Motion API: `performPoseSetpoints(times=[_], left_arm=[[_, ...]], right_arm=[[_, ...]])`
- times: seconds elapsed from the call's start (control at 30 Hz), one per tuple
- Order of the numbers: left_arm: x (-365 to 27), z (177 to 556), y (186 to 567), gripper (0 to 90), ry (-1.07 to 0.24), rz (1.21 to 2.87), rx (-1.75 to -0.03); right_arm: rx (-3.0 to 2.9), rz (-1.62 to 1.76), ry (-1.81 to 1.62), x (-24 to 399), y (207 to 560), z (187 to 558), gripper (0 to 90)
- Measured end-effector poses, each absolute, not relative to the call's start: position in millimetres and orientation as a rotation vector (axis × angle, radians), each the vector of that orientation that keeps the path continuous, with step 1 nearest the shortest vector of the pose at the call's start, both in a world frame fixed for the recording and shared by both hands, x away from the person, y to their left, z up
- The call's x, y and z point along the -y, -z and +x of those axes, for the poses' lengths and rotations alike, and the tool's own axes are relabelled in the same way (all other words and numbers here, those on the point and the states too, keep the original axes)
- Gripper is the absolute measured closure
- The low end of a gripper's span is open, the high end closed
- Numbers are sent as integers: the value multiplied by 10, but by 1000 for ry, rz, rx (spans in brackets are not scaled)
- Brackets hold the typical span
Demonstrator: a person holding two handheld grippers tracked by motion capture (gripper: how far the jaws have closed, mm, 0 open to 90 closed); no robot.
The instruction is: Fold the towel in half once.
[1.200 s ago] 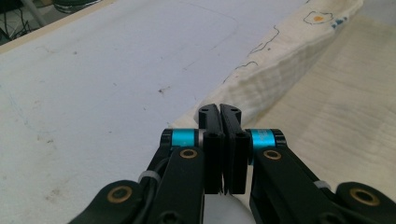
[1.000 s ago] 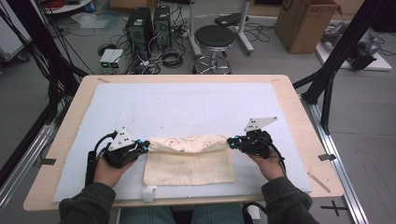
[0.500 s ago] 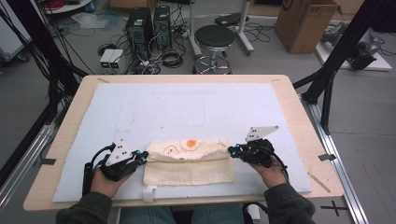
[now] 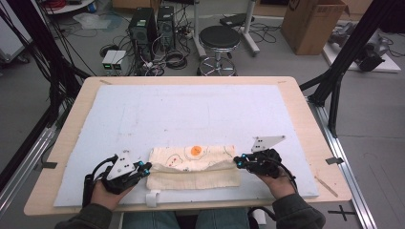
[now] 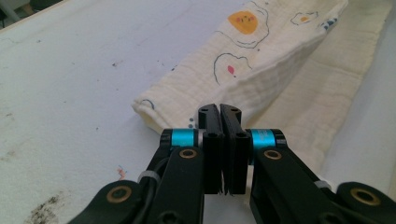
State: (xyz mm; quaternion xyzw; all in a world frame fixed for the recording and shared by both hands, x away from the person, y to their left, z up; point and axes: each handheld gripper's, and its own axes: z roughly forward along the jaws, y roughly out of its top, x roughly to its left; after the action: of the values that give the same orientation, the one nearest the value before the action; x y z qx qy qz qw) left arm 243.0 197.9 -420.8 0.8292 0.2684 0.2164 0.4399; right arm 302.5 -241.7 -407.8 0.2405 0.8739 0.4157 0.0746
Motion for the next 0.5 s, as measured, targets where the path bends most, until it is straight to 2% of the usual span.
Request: performPoseSetpoints(times=[0.07,0.13,0.23,0.37,0.5], left_arm=[[-1980,2414,4213,862,-521,2066,-652],[-1989,2401,4210,814,-505,2067,-646],[-2025,2377,4189,686,-465,2048,-652],[-2087,2358,4141,601,-419,2021,-651],[-2057,2385,4163,606,-399,2024,-658]], right_arm=[[-2628,724,-1242,2423,4088,3001,865],[-2637,719,-1249,2431,4102,2982,854],[-2663,718,-1256,2458,4116,2944,748],[-2664,680,-1311,2501,4056,2896,674],[-2686,641,-1299,2471,4042,2907,671]])
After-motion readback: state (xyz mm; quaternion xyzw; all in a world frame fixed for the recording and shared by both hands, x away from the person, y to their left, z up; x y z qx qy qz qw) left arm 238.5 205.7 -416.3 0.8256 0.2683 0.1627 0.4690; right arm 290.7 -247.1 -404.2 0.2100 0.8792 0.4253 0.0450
